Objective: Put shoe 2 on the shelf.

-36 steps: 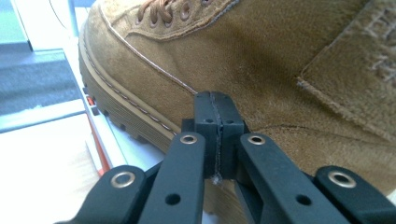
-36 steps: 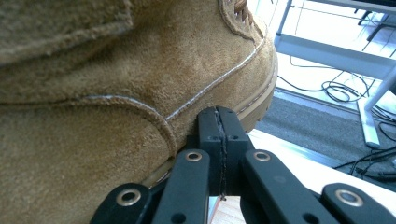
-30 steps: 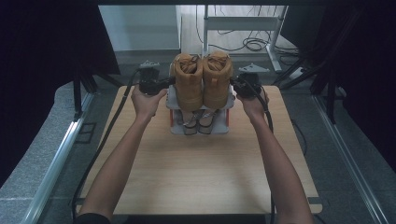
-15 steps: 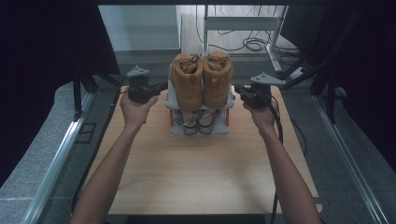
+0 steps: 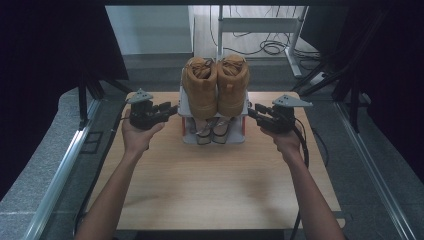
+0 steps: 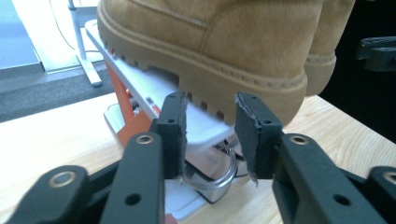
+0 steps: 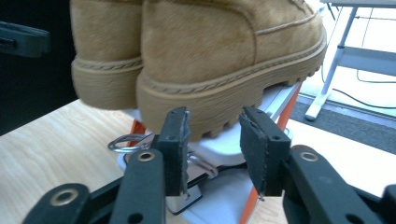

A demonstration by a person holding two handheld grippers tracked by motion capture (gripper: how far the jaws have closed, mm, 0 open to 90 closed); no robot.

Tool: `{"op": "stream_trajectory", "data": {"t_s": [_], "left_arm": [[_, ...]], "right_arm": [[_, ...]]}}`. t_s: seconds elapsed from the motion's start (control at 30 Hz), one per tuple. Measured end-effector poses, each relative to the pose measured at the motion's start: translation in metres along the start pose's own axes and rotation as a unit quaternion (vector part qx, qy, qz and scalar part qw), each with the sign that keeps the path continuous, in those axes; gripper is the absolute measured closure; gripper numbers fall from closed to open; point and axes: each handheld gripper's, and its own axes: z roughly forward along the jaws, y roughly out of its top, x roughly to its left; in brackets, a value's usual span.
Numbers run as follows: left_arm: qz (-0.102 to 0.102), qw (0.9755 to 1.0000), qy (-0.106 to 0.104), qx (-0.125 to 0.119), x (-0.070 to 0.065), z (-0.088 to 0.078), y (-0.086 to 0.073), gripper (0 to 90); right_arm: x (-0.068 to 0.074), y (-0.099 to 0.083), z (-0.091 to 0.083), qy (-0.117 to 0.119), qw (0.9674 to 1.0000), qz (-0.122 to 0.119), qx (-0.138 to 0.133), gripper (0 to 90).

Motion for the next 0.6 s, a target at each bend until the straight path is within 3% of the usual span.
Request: {"op": "stream_trajectory", "data": {"t_s": [0.23, 0.43, 0.6], "left_arm": [[0.0, 1.0, -0.008, 0.006, -0.006, -0.007, -0.024, 55.7], [0.0, 0.9999, -0.001, 0.014, -0.007, -0.012, -0.053, 51.8], [-0.019, 0.9995, -0.01, 0.023, -0.004, -0.01, -0.075, 51.1]], "right_arm": [[0.009, -0.02, -0.008, -0.001, 1.0, -0.006, 0.004, 55.5], [0.015, -0.049, -0.012, -0.005, 0.9999, 0.001, 0.016, 52.4], [0.021, -0.073, -0.013, -0.003, 0.9997, 0.011, 0.02, 52.3]]}}
